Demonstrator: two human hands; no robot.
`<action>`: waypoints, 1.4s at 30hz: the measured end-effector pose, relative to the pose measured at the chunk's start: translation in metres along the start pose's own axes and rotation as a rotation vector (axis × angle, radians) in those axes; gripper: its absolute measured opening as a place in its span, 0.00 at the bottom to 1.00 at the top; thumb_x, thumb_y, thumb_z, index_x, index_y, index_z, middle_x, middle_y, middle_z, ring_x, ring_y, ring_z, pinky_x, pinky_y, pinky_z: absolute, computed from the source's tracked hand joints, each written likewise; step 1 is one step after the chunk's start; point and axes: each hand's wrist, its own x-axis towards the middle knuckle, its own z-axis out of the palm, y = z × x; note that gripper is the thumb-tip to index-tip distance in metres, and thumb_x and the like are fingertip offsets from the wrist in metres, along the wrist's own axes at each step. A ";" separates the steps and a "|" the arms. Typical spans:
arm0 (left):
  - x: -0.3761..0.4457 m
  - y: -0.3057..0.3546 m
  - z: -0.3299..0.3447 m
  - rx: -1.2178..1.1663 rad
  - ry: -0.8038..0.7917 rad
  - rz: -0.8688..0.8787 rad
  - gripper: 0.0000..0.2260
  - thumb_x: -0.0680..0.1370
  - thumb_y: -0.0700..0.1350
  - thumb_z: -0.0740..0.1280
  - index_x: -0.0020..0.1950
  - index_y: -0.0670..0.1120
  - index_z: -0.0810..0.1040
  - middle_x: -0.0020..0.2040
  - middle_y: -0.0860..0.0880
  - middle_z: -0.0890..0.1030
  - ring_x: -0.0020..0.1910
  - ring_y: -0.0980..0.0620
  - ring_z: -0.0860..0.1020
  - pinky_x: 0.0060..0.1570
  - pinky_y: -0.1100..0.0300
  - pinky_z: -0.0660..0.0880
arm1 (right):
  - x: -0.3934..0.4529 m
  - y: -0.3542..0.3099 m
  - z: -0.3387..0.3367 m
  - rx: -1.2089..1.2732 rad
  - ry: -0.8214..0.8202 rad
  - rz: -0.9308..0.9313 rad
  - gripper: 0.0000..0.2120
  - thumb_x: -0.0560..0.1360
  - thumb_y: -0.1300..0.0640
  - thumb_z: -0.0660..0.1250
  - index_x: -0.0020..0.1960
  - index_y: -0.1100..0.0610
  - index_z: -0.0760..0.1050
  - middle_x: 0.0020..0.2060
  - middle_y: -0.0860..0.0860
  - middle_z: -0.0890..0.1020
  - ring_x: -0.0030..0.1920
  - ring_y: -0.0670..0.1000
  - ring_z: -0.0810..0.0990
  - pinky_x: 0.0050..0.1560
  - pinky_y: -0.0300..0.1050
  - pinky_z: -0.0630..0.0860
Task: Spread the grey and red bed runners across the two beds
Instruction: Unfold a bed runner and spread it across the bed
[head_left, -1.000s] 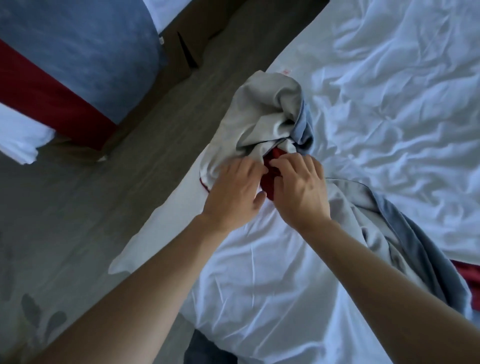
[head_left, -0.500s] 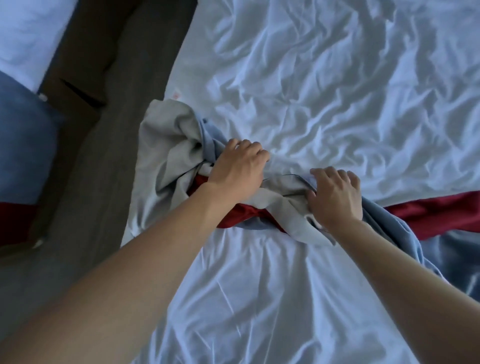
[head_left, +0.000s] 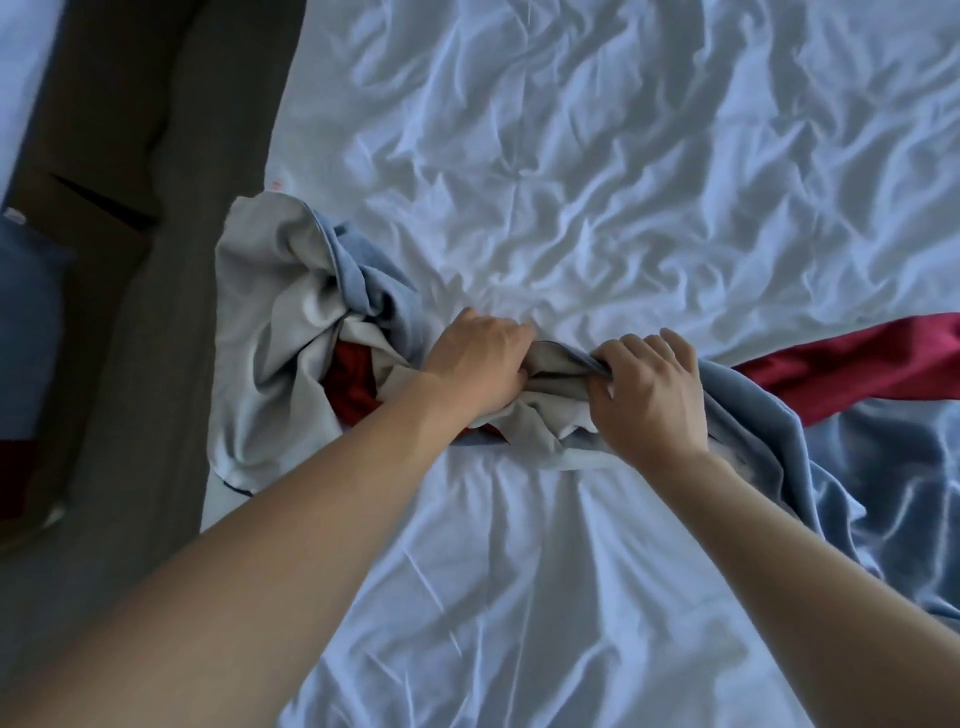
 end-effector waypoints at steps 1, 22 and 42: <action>-0.006 0.006 0.001 -0.015 0.027 -0.008 0.05 0.77 0.46 0.63 0.50 0.45 0.74 0.46 0.47 0.80 0.45 0.44 0.78 0.48 0.54 0.63 | -0.006 0.000 -0.003 0.009 0.016 -0.013 0.02 0.71 0.65 0.68 0.40 0.60 0.79 0.33 0.54 0.78 0.36 0.60 0.74 0.59 0.59 0.72; -0.194 0.131 0.092 0.072 0.118 -0.175 0.03 0.71 0.42 0.66 0.43 0.47 0.77 0.40 0.47 0.77 0.43 0.44 0.75 0.47 0.52 0.70 | -0.219 0.005 -0.004 0.140 -0.165 -0.283 0.08 0.74 0.53 0.68 0.37 0.55 0.78 0.31 0.50 0.77 0.35 0.56 0.75 0.54 0.53 0.73; -0.064 -0.037 -0.017 0.120 0.293 -0.593 0.34 0.68 0.62 0.72 0.67 0.46 0.68 0.61 0.43 0.74 0.59 0.41 0.72 0.51 0.46 0.72 | -0.039 -0.071 0.018 0.133 -0.183 -0.111 0.09 0.75 0.56 0.67 0.53 0.58 0.81 0.43 0.53 0.83 0.46 0.59 0.79 0.59 0.53 0.71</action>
